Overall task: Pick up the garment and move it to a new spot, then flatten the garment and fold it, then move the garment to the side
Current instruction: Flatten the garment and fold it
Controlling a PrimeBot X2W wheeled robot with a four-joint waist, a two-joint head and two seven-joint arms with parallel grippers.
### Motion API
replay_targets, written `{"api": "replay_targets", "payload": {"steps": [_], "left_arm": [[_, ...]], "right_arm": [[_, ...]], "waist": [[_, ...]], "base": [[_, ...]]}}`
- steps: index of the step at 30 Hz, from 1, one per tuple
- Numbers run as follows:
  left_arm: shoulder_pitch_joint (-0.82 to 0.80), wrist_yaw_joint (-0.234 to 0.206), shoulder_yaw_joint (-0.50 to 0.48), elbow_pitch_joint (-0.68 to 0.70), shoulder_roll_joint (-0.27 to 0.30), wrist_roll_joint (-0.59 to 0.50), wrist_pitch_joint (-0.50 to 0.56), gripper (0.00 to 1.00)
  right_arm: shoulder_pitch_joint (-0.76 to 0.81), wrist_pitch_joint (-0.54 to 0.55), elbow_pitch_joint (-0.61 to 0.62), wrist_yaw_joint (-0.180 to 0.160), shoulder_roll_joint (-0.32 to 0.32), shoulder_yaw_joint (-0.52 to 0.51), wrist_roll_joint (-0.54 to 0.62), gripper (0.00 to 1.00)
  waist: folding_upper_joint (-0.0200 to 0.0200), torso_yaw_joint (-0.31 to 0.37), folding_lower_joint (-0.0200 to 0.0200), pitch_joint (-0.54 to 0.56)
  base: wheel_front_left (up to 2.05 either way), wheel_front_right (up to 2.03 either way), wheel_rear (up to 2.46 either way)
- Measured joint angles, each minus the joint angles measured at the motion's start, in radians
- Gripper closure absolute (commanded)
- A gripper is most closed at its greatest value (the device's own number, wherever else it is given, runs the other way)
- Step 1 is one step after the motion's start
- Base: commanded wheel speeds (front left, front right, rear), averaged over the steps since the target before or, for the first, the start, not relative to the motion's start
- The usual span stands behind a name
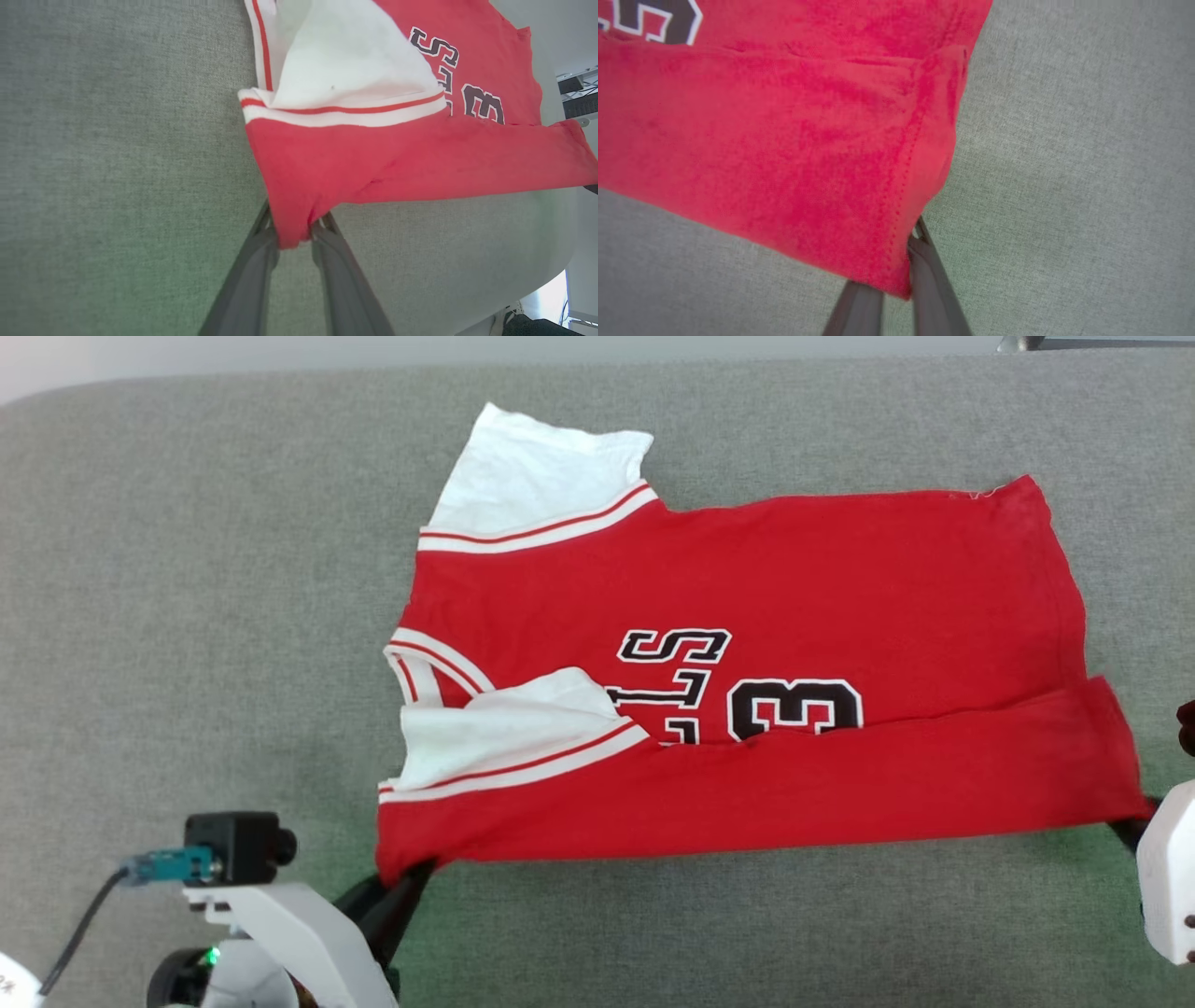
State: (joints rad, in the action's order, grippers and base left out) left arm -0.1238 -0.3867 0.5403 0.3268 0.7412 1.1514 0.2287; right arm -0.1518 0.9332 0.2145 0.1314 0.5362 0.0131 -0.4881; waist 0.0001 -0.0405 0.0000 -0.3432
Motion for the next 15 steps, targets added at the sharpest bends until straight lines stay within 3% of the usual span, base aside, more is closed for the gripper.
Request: {"api": "replay_targets", "payload": {"steps": [1, 2, 10, 15], "left_arm": [[-0.001, -0.001, -0.005, 0.0, 0.001, -0.001, -0.003, 0.11], [-0.003, -0.009, -0.012, 0.001, 0.003, -0.003, -0.011, 0.0], [-0.01, -0.054, -0.096, 0.028, 0.054, -0.02, -0.054, 0.0], [-0.099, -0.043, -0.121, 0.025, 0.115, -0.061, -0.029, 0.0]], "right_arm": [[0.0, -0.013, 0.001, 0.0, -0.008, -0.002, 0.006, 0.0], [-0.001, -0.03, 0.003, 0.0, -0.017, -0.01, 0.009, 0.0], [-0.03, -0.185, 0.042, 0.0, -0.083, -0.05, 0.078, 0.0], [-0.05, -0.264, 0.063, 0.0, -0.131, -0.023, 0.113, 0.0]], "waist": [[0.0, 0.001, -0.0001, 0.001], [0.0, 0.003, 0.0, 0.002], [-0.0001, 0.021, 0.0, 0.006], [-0.0001, 0.04, 0.0, 0.005]], "base": [[0.0, 0.0, 0.0], [0.0, 0.0, 0.0], [0.0, 0.0, 0.0], [0.0, 0.0, 0.0]]}}
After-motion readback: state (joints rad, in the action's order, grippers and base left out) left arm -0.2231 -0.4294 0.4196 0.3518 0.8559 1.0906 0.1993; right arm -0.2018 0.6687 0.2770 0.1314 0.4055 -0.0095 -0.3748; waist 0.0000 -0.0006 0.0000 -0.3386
